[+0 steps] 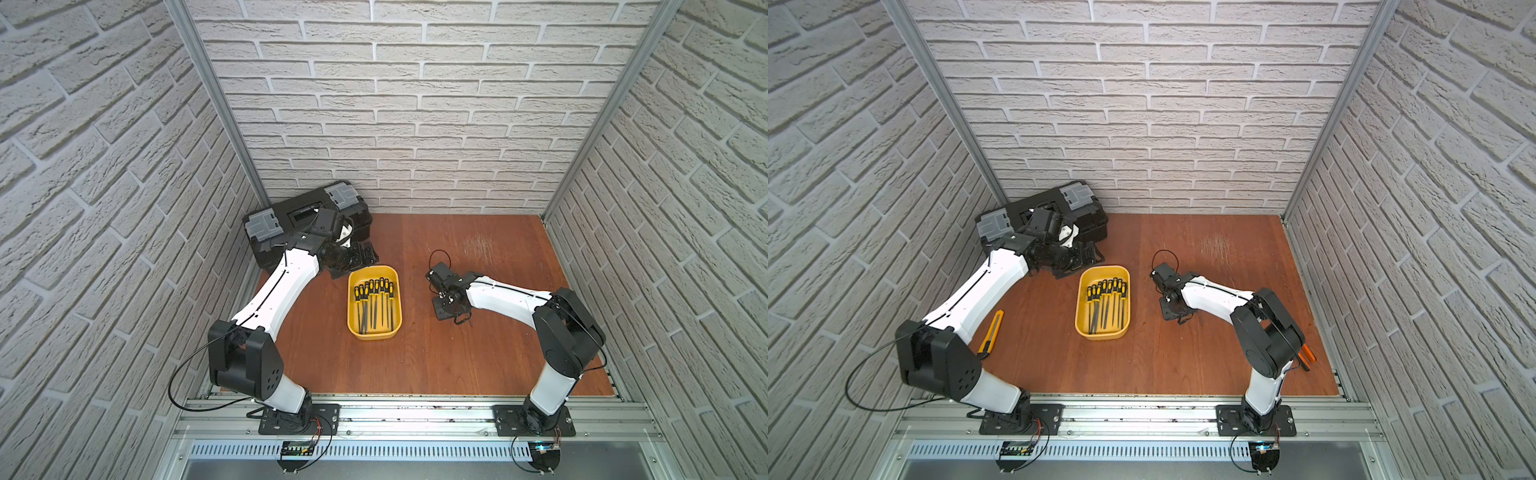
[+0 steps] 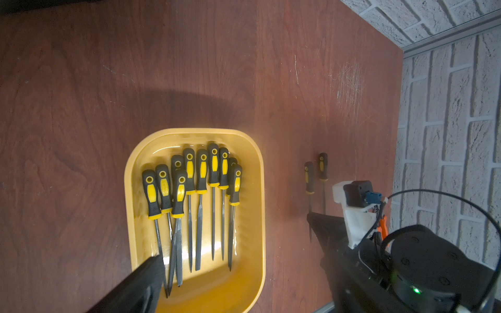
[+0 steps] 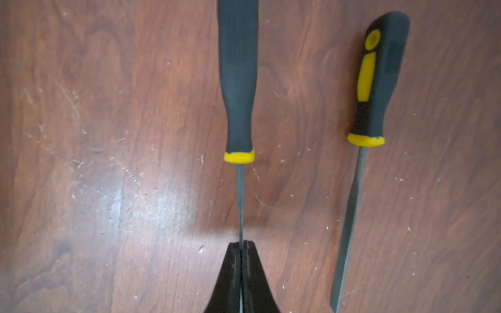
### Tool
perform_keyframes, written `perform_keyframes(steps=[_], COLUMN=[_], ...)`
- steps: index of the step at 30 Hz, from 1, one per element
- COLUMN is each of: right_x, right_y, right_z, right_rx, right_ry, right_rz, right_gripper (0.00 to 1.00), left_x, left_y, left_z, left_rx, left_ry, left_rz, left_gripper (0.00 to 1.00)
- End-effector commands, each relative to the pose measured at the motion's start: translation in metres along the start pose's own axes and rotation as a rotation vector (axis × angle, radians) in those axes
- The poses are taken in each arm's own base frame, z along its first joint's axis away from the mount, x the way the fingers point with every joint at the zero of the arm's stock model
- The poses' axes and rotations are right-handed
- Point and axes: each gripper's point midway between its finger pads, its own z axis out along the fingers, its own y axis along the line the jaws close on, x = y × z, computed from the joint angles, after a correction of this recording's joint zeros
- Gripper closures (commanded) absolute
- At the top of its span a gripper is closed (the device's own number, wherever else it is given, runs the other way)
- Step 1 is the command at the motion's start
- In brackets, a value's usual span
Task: Take the file tool out of the storage box
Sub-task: Place the file tool at the center of the board.
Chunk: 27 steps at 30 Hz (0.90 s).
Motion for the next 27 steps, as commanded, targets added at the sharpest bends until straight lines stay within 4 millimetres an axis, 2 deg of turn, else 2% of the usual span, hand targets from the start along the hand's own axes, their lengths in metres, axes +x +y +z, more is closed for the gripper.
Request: perform_keyframes(steps=[1,11,27], right_x=[-0.002,0.001,0.010], right_y=[-0.010,-0.031,-0.037], right_z=[-0.005,0.004,0.020], right_rx=[0.016,0.040,0.041], right_ry=[-0.015,0.015,0.046], right_rz=[0.036,0.074,0.091], right_gripper=[0.97,0.97,0.97], left_x=[-0.002,-0.003,0.000], left_y=[-0.003,-0.004,-0.003], left_z=[-0.006,-0.001,-0.001], left_rx=[0.019,0.034,0.031], left_ry=[-0.025,-0.025,-0.021], left_rz=[0.012,-0.001,0.000], left_gripper=[0.01,0.02,0.01])
